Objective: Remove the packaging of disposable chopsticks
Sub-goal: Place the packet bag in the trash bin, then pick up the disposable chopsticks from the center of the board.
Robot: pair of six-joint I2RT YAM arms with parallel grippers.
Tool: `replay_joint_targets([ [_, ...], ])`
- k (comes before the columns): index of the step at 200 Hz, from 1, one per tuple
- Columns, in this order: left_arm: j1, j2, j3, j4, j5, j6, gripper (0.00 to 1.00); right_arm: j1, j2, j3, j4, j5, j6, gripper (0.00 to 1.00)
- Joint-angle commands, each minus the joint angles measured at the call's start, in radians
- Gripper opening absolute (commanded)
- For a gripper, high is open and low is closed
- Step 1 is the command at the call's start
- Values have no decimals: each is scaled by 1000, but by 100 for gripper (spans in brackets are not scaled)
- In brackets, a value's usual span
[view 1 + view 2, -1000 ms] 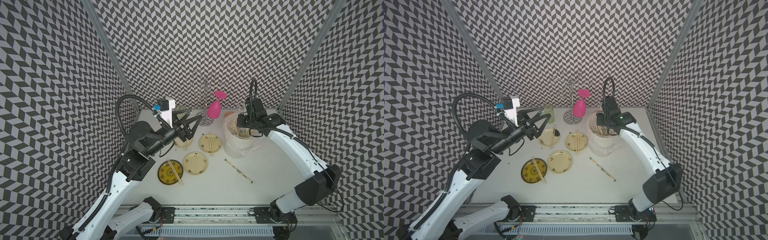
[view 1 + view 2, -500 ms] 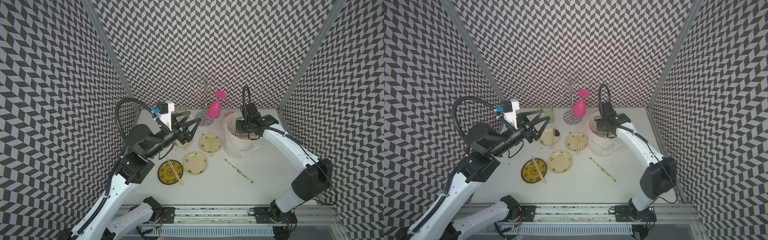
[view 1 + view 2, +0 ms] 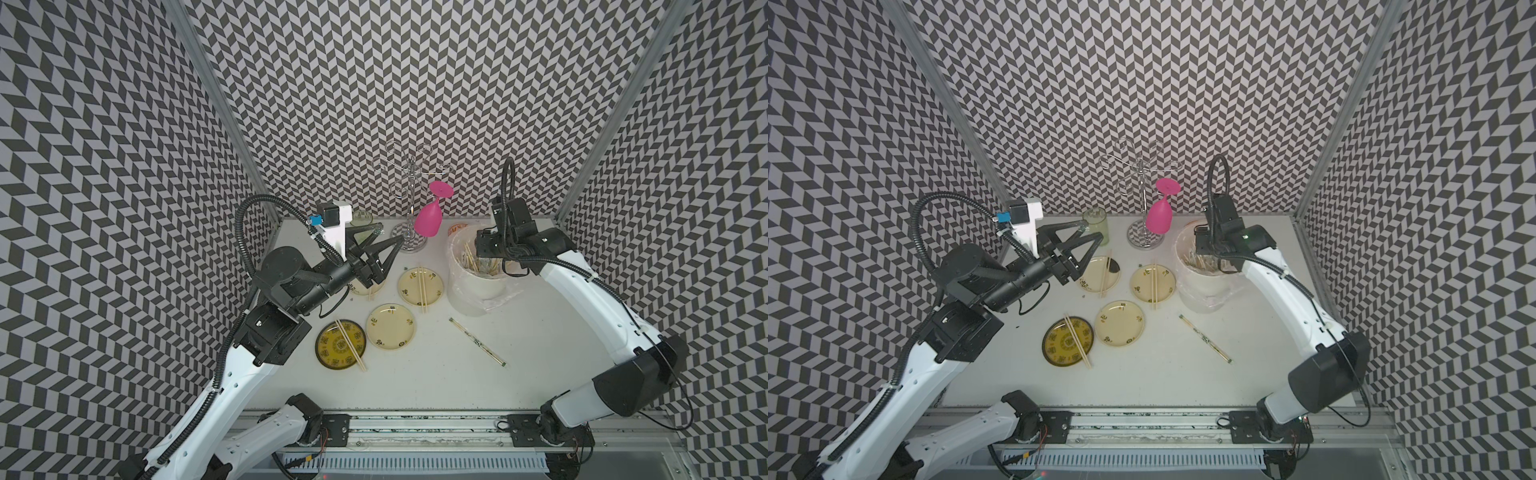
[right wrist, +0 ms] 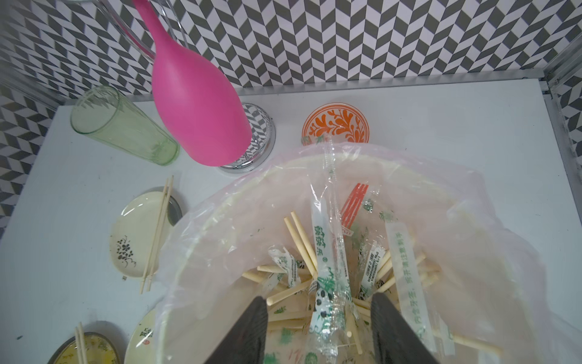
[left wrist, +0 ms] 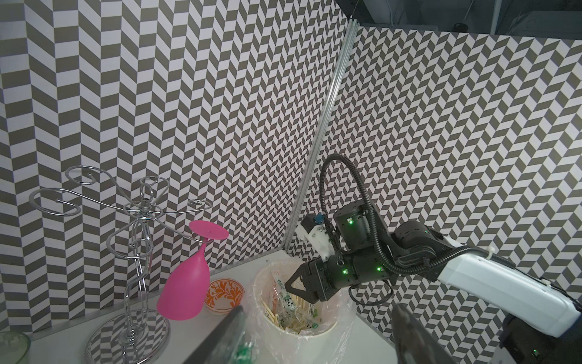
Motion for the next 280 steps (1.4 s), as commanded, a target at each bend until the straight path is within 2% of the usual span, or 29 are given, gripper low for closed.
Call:
replay_joint_targets([
  [1,-1,0,-4,-10,-25,31,73,-3,-63,26,-2,3,16,54],
  [34,-3,-12,-26,-21,-22,159,73,8,-193,4,-40,-48,67,53],
  [55,-9,-13,-80,-12,68,330,68,14,-329,-84,-69,-68,112,52],
  [63,-22,0,-95,-40,121,435,65,14,-383,-118,-73,-60,125,52],
  [70,-51,20,-103,-80,137,525,64,13,-425,-131,-80,-44,130,52],
  [80,-114,54,-102,-145,88,631,64,14,-473,-129,-97,-10,131,51],
  [100,-236,127,-87,-264,-18,788,67,14,-510,-95,-171,-9,101,39],
  [112,-266,137,-86,-274,-91,795,68,13,-512,-101,-277,-53,119,37],
  [133,-263,79,-121,-203,-118,773,72,14,-561,-229,-381,-187,196,39],
  [163,-235,-28,-203,-76,-99,806,77,14,-733,-545,-302,-318,320,38],
  [191,-211,-41,-196,-63,-94,786,77,17,-811,-758,-221,-352,386,40],
  [218,-209,-48,-198,-71,-101,767,77,23,-831,-893,-103,-334,410,41],
  [280,-209,-107,-219,-49,-126,724,77,85,-718,-1094,224,-299,424,46],
])
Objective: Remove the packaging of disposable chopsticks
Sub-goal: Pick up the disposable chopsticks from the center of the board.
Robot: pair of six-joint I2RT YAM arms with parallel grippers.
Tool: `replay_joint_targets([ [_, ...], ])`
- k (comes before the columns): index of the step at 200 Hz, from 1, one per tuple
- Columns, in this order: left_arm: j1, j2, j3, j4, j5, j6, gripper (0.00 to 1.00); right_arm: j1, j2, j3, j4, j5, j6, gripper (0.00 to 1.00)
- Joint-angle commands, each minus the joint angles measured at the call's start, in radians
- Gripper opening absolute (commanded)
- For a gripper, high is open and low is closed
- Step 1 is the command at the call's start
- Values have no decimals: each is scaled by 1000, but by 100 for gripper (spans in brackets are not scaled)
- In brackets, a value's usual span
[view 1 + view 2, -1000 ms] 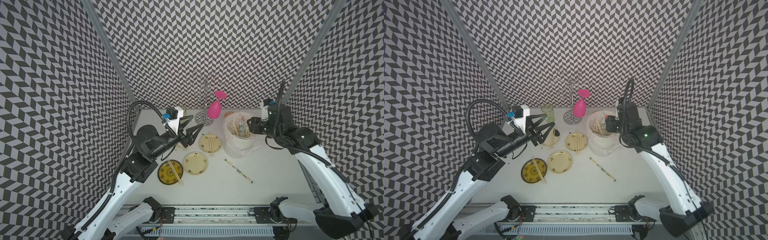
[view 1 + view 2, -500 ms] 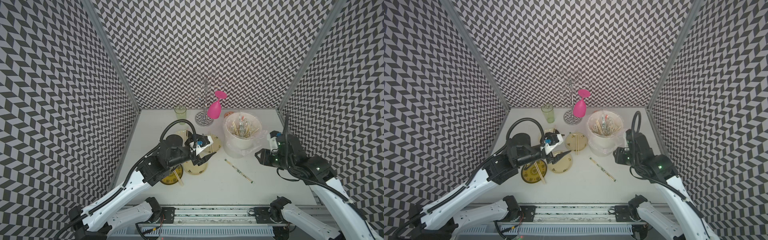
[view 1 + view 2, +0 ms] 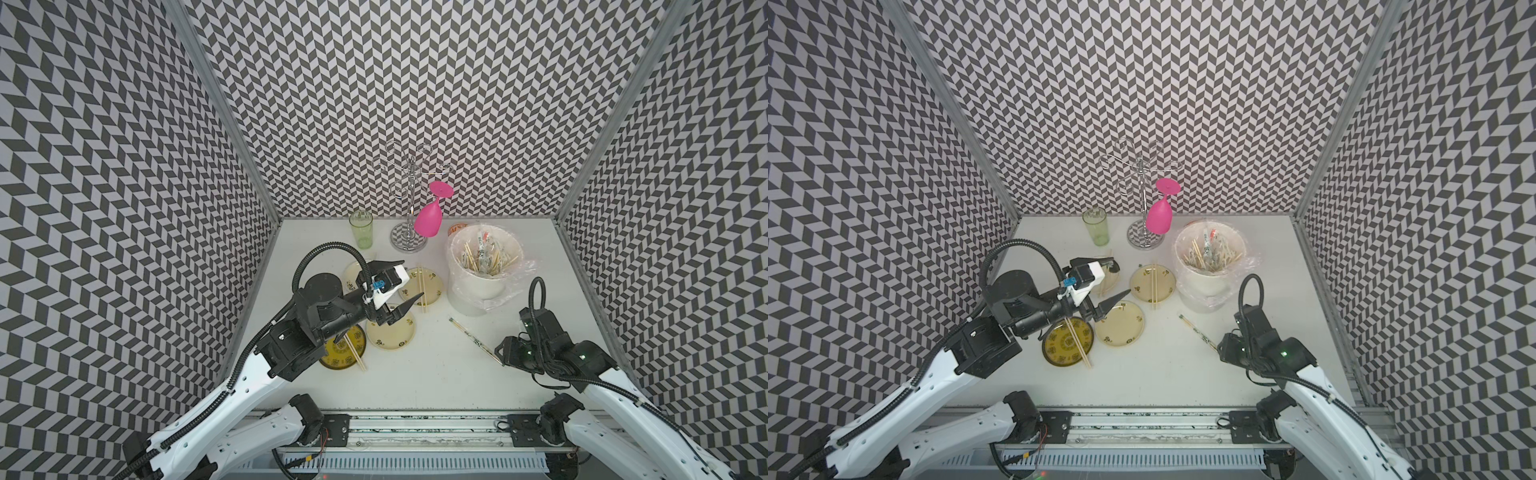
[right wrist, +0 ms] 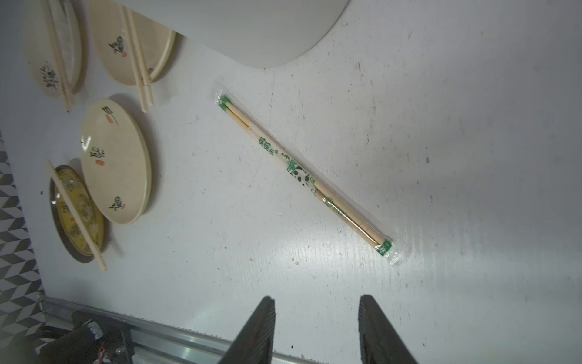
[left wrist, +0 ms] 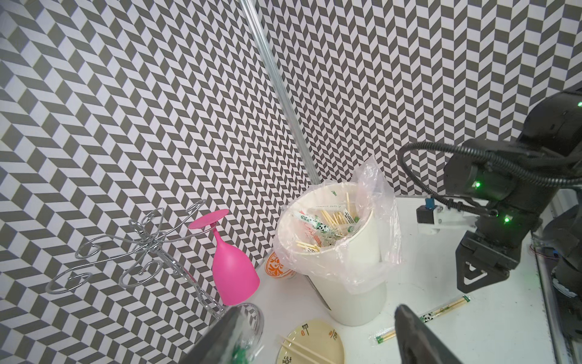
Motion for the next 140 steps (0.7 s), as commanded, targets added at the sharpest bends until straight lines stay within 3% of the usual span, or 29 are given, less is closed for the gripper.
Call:
replay_joint_targets([
  [1,3,-34,-1,33,-16,-17,77,39,41,-38,222,18,41,46],
  [38,4,-65,5,29,-17,-27,77,166,173,-64,355,160,80,49],
  [83,4,-95,18,0,-25,-30,77,170,272,-112,425,234,65,53],
  [140,4,-121,-6,4,-34,-32,77,172,389,-129,474,195,31,54],
])
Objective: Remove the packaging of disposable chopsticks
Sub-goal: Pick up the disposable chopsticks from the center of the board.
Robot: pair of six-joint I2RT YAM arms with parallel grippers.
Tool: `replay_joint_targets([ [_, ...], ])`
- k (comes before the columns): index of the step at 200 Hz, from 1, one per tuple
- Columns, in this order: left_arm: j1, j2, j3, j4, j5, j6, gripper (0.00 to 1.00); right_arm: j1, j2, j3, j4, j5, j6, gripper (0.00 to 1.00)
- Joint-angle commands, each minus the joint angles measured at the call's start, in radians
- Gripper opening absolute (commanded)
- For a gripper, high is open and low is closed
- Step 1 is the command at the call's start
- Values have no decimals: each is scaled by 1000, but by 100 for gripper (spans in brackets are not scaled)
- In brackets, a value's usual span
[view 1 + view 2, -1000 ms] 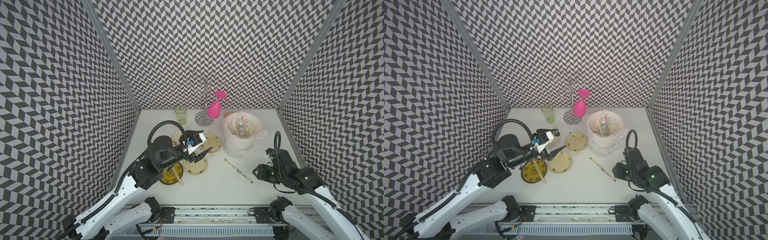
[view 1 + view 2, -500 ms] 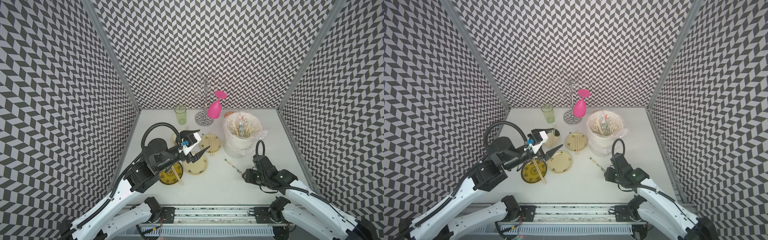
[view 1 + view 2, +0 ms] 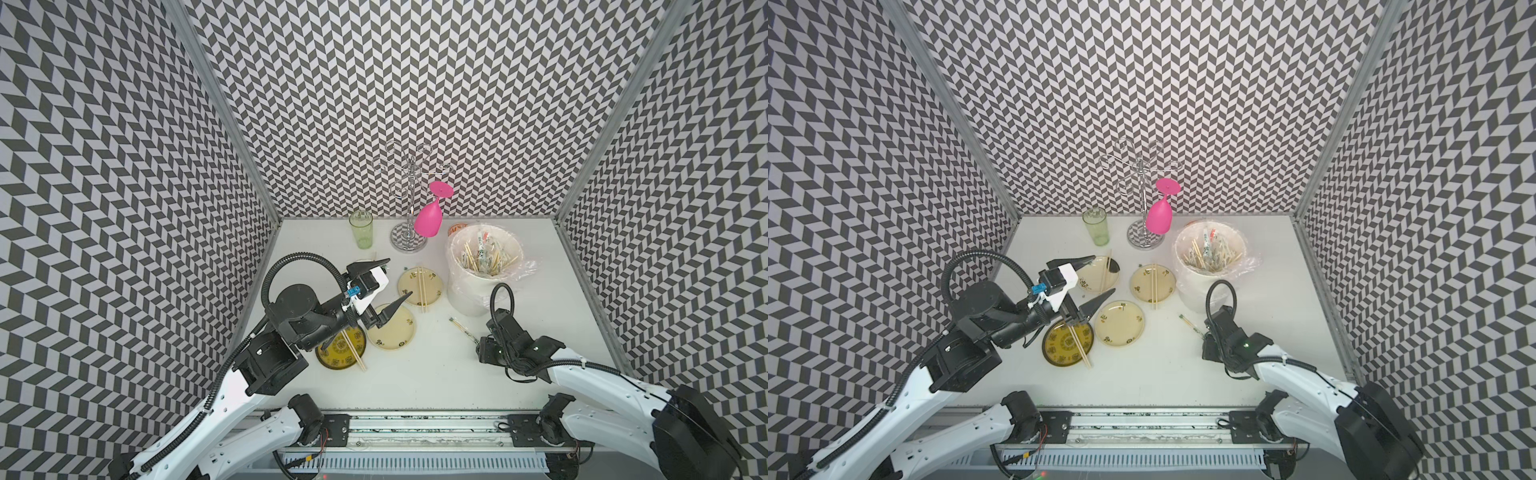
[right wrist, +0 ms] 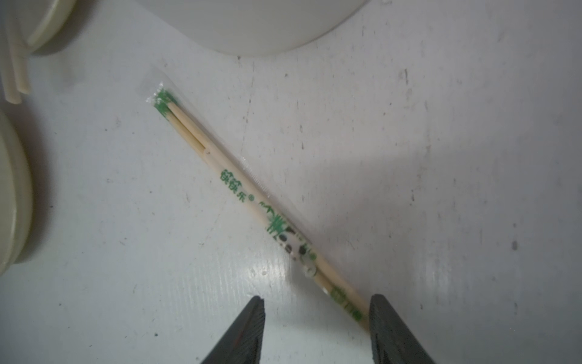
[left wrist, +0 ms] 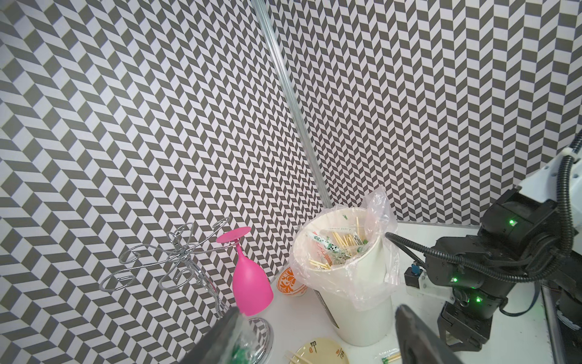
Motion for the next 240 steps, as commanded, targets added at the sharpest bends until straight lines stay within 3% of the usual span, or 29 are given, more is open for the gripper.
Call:
replay_joint_targets([
  [1,3,-13,-6,3,-12,2,77,5,54,-11,55,-4,-10,54],
  [37,4,-14,-7,2,-10,4,77,16,76,3,44,-20,-21,49],
  [85,4,-30,-20,6,-12,4,78,117,120,25,-5,-13,41,30],
  [116,5,-46,-37,5,-13,-2,78,212,228,62,-50,34,98,36],
  [138,4,-63,-50,3,-17,-4,78,253,336,122,-97,71,104,33],
  [190,4,-110,-62,-7,-23,-5,78,283,465,186,-113,36,103,7],
  [219,5,-131,-65,-12,-17,-6,78,285,465,200,-156,46,112,0],
  [240,3,-144,-78,2,-17,-12,79,291,429,231,-195,61,114,0],
])
